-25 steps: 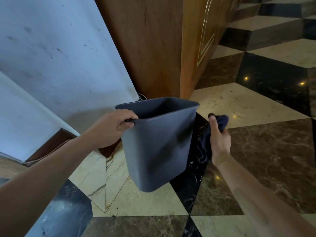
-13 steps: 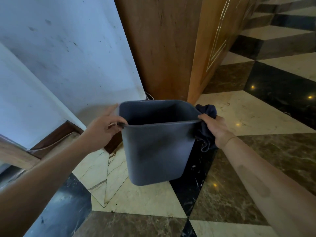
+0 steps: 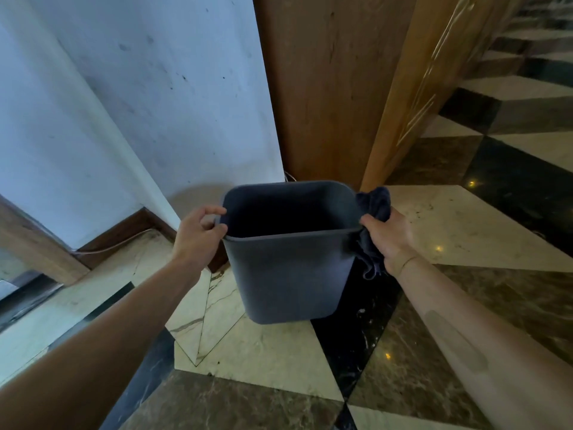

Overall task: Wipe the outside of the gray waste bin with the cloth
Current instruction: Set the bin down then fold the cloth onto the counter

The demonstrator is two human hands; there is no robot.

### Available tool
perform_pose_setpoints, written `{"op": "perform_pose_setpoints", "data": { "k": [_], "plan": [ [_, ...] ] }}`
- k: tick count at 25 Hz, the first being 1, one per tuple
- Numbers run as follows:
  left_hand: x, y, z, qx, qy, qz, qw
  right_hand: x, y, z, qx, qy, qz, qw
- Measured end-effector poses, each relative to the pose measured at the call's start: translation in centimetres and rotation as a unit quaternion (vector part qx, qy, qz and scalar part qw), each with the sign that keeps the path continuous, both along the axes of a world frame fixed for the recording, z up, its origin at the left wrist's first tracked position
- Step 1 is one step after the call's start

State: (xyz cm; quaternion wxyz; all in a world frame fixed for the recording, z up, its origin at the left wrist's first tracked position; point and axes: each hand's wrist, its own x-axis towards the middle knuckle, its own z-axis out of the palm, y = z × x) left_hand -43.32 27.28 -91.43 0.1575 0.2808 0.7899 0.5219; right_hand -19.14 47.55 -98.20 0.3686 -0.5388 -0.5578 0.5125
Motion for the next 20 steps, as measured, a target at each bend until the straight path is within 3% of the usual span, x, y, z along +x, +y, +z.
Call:
{"op": "perform_pose_setpoints", "data": {
  "k": [6, 20],
  "plan": [
    [0.9, -0.9, -3.1, -0.006, -0.017, 0.007, 1.000, -0.7, 0.2, 0.0, 0.039, -0.046, 0.024, 0.998],
    [-0.2, -0.3, -6.1, 0.017, -0.070, 0.019, 0.997, -1.7, 0.2, -2.3, 0.048, -0.011, 0.022, 0.999]
  ]
}}
